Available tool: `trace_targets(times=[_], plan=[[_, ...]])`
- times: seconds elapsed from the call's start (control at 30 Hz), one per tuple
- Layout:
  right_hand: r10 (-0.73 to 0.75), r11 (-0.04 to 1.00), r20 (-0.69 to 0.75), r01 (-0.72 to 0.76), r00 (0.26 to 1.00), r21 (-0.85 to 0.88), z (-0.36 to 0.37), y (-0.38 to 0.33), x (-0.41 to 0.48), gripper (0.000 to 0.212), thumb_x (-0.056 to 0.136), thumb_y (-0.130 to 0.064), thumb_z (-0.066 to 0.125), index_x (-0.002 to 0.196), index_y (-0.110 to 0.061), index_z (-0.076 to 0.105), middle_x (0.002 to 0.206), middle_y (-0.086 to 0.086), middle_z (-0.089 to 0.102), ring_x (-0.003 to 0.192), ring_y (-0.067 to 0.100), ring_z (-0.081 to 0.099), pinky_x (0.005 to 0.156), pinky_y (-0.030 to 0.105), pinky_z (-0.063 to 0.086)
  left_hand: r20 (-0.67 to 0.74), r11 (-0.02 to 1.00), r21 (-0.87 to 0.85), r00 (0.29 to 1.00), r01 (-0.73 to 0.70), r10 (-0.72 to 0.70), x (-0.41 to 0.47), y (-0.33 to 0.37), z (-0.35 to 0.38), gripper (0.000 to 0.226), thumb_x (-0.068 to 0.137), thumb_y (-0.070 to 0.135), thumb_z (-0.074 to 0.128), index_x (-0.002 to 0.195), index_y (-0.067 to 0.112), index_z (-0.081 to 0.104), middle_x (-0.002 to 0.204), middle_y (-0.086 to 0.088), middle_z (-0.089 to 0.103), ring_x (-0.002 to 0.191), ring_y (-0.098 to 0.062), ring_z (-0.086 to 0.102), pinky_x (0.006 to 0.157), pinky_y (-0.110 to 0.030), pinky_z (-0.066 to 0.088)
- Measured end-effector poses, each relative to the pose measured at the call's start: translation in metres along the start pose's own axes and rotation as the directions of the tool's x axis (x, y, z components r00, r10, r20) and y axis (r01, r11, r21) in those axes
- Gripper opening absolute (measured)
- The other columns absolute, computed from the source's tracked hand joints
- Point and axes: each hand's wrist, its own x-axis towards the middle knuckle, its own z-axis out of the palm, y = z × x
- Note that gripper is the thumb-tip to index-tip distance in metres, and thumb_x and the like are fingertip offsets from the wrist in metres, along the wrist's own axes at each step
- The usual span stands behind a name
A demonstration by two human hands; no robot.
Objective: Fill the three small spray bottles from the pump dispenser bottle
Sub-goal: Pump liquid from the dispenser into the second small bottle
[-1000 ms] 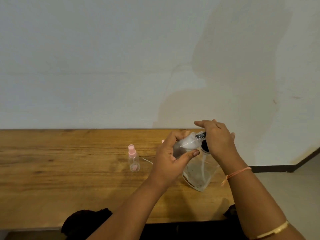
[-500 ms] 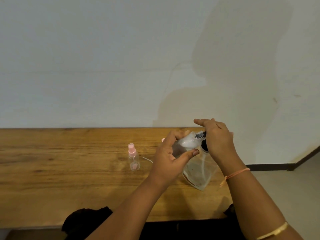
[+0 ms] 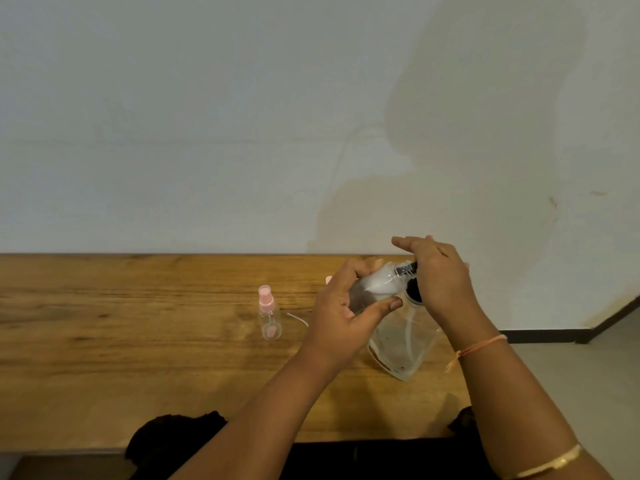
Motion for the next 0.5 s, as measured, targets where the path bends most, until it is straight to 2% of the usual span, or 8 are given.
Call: trace_targets(times=[0.07,0.13,0.2,0.27,0.33,0.43,0.5], plan=[[0.018,0.999,0.013,-0.019,1.000,0.049,0.004,0.001,0.000,0.045,0.096,0.001,0.031,0.134,-0.016,0.049,0.145,0.013,0.037,0.143,0.026,0.016,0.115,0.053,0.011,-0.003,1.000,0.013,1.000,0.016,-0.016,-0.002,-0.002,0.000,0.039,0.073,0.017,0.075,0.094,0.044,0.057,0.095,0.022,0.063,0.092,-0.002,0.063,0.077,-0.028,0.056],[0.043,0.967,0.011,-0.044,0.999,0.250,0.003,-0.001,-0.002,0.040,0.097,-0.014,0.030,0.126,-0.017,0.057,0.139,0.012,0.045,0.139,0.029,0.026,0.114,0.051,0.018,-0.006,1.000,0.011,1.000,0.018,-0.018,-0.002,0.001,0.000,0.039,0.072,0.022,0.075,0.093,0.049,0.056,0.095,0.022,0.064,0.091,-0.002,0.063,0.078,-0.031,0.057],[0.073,0.907,-0.002,-0.066,0.997,0.415,-0.002,-0.007,-0.005,0.040,0.097,-0.020,0.028,0.121,-0.018,0.061,0.135,0.010,0.047,0.135,0.026,0.033,0.113,0.045,0.023,-0.014,1.000,0.011,1.000,-0.006,0.006,-0.002,0.004,0.001,0.036,0.071,0.020,0.076,0.093,0.042,0.057,0.093,0.020,0.064,0.091,0.000,0.063,0.077,-0.023,0.054],[0.088,0.875,-0.021,-0.067,0.996,0.480,-0.008,-0.011,-0.005,0.039,0.099,-0.016,0.029,0.120,-0.018,0.062,0.137,0.005,0.046,0.136,0.017,0.031,0.115,0.037,0.020,-0.021,0.999,0.002,0.999,-0.035,0.035,0.000,0.007,-0.001,0.038,0.071,0.010,0.078,0.093,0.033,0.056,0.093,0.015,0.065,0.090,0.002,0.062,0.074,-0.015,0.051],[0.061,0.888,-0.028,-0.042,0.998,0.457,-0.011,-0.012,-0.004,0.039,0.099,-0.014,0.029,0.121,-0.018,0.061,0.140,0.004,0.045,0.137,0.015,0.028,0.116,0.036,0.017,-0.012,0.999,-0.008,0.999,-0.047,0.047,0.001,0.008,-0.002,0.039,0.071,0.010,0.078,0.093,0.034,0.057,0.094,0.014,0.065,0.090,0.001,0.063,0.073,-0.014,0.051],[0.030,0.943,0.002,-0.029,1.000,0.332,-0.009,-0.008,-0.004,0.039,0.099,-0.009,0.030,0.125,-0.015,0.057,0.138,0.011,0.045,0.135,0.025,0.034,0.113,0.037,0.025,-0.006,0.999,-0.010,0.999,-0.043,0.043,0.001,0.008,-0.001,0.038,0.071,0.015,0.076,0.093,0.040,0.057,0.094,0.024,0.065,0.091,0.000,0.063,0.074,-0.015,0.051],[0.040,0.956,0.027,-0.047,0.999,0.290,-0.004,-0.006,-0.004,0.039,0.097,-0.004,0.032,0.127,-0.011,0.055,0.136,0.012,0.046,0.131,0.027,0.037,0.109,0.028,0.027,-0.010,1.000,0.002,0.999,-0.031,0.031,0.001,0.004,0.000,0.039,0.072,0.013,0.075,0.093,0.040,0.056,0.093,0.026,0.064,0.091,0.002,0.063,0.073,-0.014,0.051]])
